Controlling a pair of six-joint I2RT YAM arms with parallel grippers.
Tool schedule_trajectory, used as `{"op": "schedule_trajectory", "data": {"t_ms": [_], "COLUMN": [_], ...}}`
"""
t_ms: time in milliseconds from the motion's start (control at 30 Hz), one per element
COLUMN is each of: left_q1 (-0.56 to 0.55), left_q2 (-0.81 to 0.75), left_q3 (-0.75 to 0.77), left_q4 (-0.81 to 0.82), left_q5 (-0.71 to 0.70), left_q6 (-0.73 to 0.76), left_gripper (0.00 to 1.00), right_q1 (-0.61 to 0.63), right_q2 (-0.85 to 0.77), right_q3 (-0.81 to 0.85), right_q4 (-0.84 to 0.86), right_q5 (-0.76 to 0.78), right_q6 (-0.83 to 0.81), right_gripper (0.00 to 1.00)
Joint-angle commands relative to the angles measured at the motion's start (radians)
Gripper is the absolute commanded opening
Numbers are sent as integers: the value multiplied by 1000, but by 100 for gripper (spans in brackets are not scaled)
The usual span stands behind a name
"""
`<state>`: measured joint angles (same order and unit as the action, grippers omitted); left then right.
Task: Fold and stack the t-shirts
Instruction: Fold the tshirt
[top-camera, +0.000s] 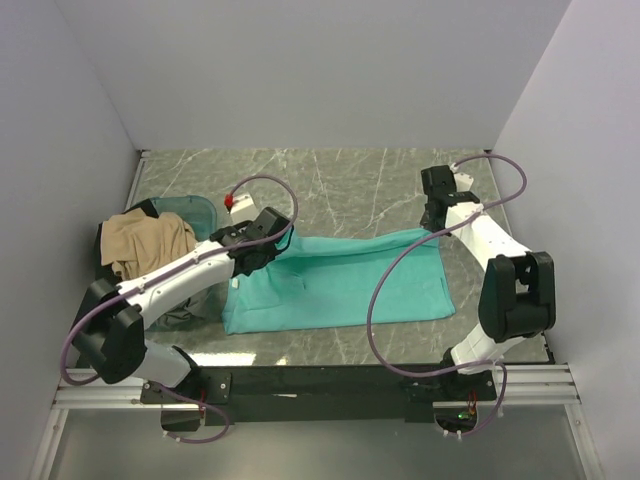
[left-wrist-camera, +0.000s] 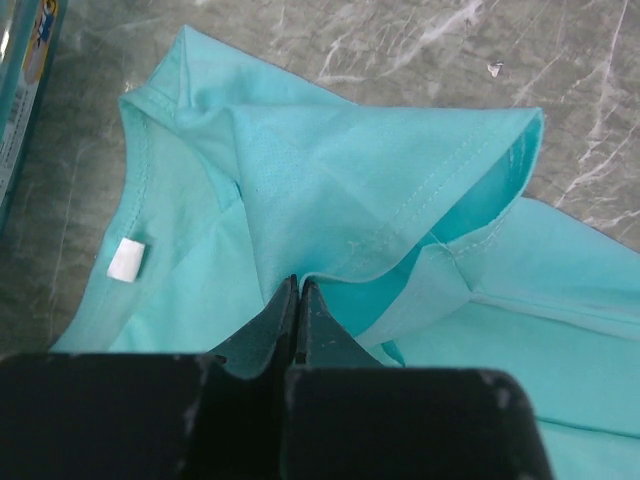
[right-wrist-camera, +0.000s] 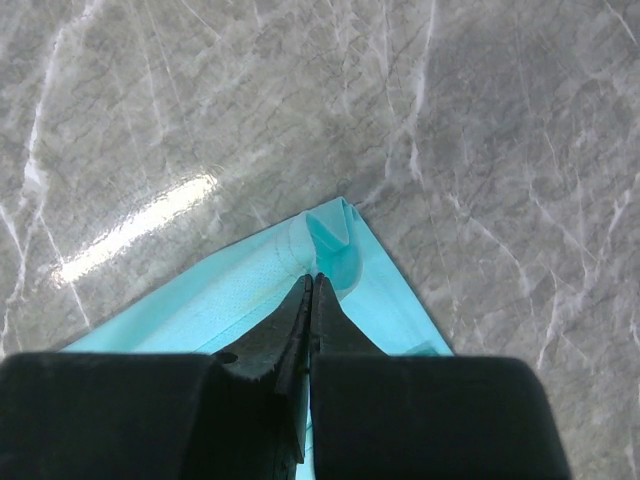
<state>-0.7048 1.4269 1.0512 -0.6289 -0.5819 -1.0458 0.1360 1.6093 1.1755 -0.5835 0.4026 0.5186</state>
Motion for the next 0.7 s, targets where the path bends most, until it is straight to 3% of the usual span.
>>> {"op": "schedule_trajectory", "data": {"t_ms": [0,500,533,600,633,667], "left_q1": [-19,-123,-130,-157,-171,-209], "left_q2": [-62,-97,-98,-118,-131,-144], "left_q3": [-25,-183,-206,-229,-250,-260], "left_q4": [-29,-51,-61,-109,-130,-156], "left_q5": [-39,-1,5,22,27,24], "left_q6": [-54,-183,-197,-244,-259,-310], "left_gripper": [0,0,1,13,31,39], "right_q1": [8,39,43,51,53,57], "right_q2": [-58,-161,-173,-222,-247,-276], "right_q3": [-10,-171,-190,-253,-276,-304], "right_q4": [22,33,27,8,-31,-44], "right_q5": [24,33,42,76,96,113], "right_q6": [-11,-5,9,27,73,89], "right_gripper": [0,0,5,9,16,23]}}
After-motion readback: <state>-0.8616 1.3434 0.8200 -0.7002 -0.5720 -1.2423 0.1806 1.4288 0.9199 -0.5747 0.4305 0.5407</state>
